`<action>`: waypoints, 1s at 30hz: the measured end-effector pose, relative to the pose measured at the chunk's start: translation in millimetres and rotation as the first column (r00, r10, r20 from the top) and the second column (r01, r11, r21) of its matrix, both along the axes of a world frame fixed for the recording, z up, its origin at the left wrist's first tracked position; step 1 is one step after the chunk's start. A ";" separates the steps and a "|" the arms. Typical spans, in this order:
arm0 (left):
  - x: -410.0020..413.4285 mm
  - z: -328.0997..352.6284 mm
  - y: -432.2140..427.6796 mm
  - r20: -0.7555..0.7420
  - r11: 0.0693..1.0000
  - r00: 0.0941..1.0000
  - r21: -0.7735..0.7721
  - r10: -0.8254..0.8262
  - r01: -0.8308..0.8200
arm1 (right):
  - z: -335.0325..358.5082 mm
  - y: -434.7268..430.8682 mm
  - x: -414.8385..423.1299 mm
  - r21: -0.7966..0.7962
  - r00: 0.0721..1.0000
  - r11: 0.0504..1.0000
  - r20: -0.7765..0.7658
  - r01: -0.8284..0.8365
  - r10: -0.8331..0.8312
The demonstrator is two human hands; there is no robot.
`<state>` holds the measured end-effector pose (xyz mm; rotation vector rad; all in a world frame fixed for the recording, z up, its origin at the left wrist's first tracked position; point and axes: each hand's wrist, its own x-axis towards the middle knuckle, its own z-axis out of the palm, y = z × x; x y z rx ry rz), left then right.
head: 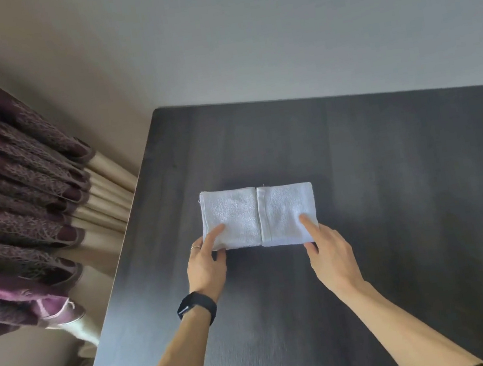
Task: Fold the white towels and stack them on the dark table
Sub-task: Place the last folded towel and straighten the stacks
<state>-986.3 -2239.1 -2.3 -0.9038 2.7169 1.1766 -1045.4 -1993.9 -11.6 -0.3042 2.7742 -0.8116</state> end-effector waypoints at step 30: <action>-282.8 -15.2 -215.6 -0.132 0.982 0.974 -0.061 -0.187 0.180 | -0.6 -190.2 -252.2 0.020 0.997 0.997 -0.015 0.078 -0.077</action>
